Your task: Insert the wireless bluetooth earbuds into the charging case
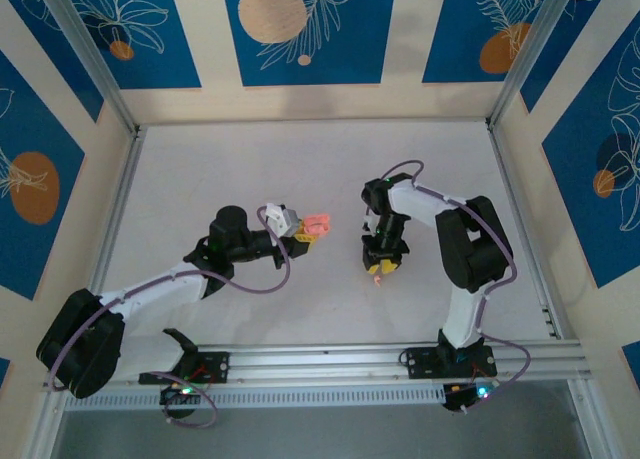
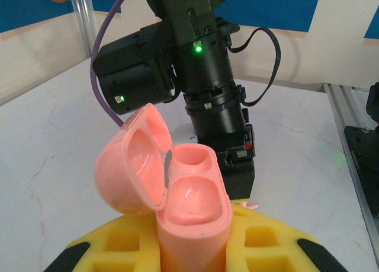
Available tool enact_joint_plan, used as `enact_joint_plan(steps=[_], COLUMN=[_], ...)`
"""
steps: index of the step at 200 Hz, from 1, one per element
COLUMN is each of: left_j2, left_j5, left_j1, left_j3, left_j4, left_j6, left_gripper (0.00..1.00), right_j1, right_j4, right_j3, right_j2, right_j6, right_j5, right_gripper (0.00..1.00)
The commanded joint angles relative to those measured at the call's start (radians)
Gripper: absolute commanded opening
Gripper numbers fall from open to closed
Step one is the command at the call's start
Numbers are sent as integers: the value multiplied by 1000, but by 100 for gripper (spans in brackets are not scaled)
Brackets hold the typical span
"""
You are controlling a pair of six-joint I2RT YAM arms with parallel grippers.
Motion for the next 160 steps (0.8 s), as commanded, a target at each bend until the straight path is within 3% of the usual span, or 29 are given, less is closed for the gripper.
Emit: enact_joint_plan(steps=[1, 83, 160], left_j2=[-11, -10, -11], left_j5=[1, 0, -2], left_j1=[6, 5, 5], left_j3=[16, 15, 12], left_j4=[-7, -13, -12], left_j6=[27, 28, 27], left_gripper=[20, 20, 20], right_j1=[9, 26, 32], right_j4=[-7, -1, 41], right_j3=[-13, -39, -63], right_j2=[24, 54, 64], right_j6=[-11, -5, 5], right_j5=[-21, -9, -7], right_gripper=[35, 34, 26])
